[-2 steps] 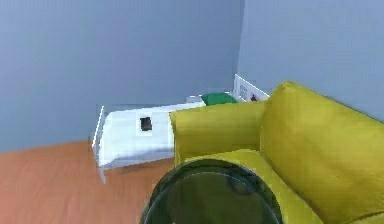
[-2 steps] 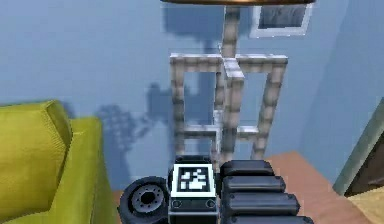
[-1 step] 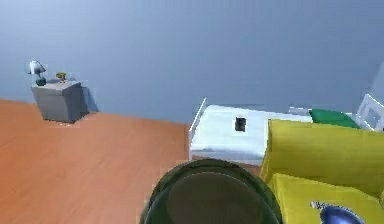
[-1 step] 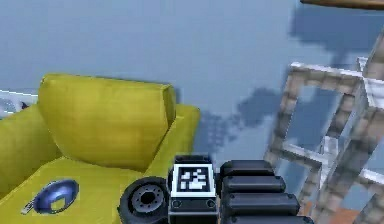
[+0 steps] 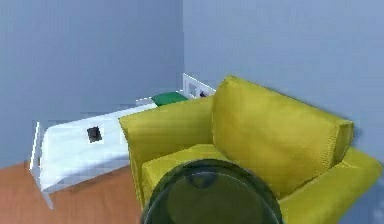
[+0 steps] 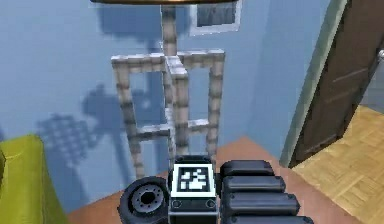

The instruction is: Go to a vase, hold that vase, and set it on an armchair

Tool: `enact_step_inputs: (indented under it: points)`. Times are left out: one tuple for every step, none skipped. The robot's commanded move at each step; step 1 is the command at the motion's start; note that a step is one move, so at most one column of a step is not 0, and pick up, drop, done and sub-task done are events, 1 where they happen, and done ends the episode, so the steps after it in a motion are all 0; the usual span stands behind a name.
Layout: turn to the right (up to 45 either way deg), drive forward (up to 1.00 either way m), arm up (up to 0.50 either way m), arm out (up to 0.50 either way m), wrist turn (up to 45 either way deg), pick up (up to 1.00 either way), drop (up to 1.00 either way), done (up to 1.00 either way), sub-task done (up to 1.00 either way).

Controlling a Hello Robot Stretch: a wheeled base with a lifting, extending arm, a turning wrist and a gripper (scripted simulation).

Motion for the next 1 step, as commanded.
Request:
enact_step_inputs:
  points:
    - [45.0, 0.0, 0.0, 0.0, 0.0, 0.0, 0.0, 0.0, 0.0]
